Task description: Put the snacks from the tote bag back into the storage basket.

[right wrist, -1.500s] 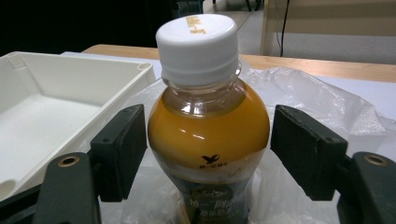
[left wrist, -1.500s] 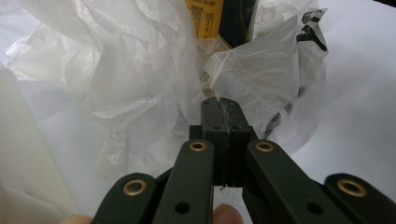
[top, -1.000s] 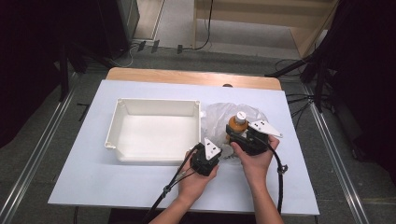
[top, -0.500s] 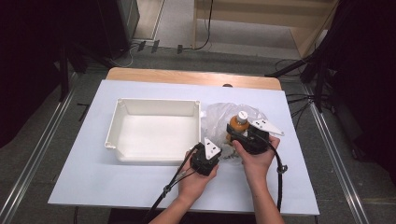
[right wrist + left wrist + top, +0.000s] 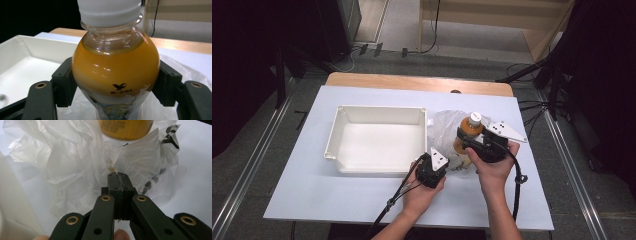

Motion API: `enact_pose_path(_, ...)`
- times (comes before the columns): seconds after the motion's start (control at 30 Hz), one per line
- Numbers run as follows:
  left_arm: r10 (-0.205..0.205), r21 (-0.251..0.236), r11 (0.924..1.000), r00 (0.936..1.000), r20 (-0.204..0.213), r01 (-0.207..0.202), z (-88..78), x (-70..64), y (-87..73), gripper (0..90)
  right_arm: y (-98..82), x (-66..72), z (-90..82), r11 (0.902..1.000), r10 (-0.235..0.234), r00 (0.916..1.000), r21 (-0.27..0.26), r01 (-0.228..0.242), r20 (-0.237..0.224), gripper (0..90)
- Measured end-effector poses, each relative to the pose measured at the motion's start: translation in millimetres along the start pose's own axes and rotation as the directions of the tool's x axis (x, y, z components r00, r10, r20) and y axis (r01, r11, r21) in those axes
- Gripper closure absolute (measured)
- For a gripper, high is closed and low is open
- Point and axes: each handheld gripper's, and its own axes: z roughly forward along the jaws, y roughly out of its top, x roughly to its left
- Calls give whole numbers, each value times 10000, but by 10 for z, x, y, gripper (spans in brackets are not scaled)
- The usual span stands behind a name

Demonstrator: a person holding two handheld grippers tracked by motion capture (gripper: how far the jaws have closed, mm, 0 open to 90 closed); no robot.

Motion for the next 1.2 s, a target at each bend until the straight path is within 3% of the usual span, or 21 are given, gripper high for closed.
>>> enact_pose_path(0.33, 0, -63, 10000, 10000, 58, 1, -6, -4, -2, 900, 191, 69, -169, 9994, -99, 9997, -327, 92, -228, 315)
enact_pose_path(0.43, 243, -308, 9992, 9997, -18, -243, -47, -34, -13, 891, 209, 97, -186, 9994, -190, 9994, -287, 182, -283, 315)
enact_pose_path(0.53, 278, -500, 9984, 9991, 333, -261, -88, -37, -21, 816, 205, 105, -187, 9994, -223, 9993, -281, 214, -312, 315)
enact_pose_path(0.6, 28, -787, 9969, 9972, 748, 31, -141, -6, -29, 704, 202, 116, -188, 9994, -237, 9991, -265, 228, -354, 315)
enact_pose_path(0.8, 133, -1060, 9944, 9939, 1093, -16, -248, -5, -65, 521, 209, 135, -187, 9993, -277, 9986, -264, 265, -456, 315)
enact_pose_path(0.93, 120, -1159, 9933, 9907, 1359, 38, -360, 38, -124, 495, 216, 147, -179, 9992, -305, 9985, -264, 293, -449, 315)
enact_pose_path(1.2, 148, -1359, 9907, 9896, 1432, 49, -542, 123, -227, 485, 282, 181, -200, 9985, -345, 9981, -452, 322, -507, 315)
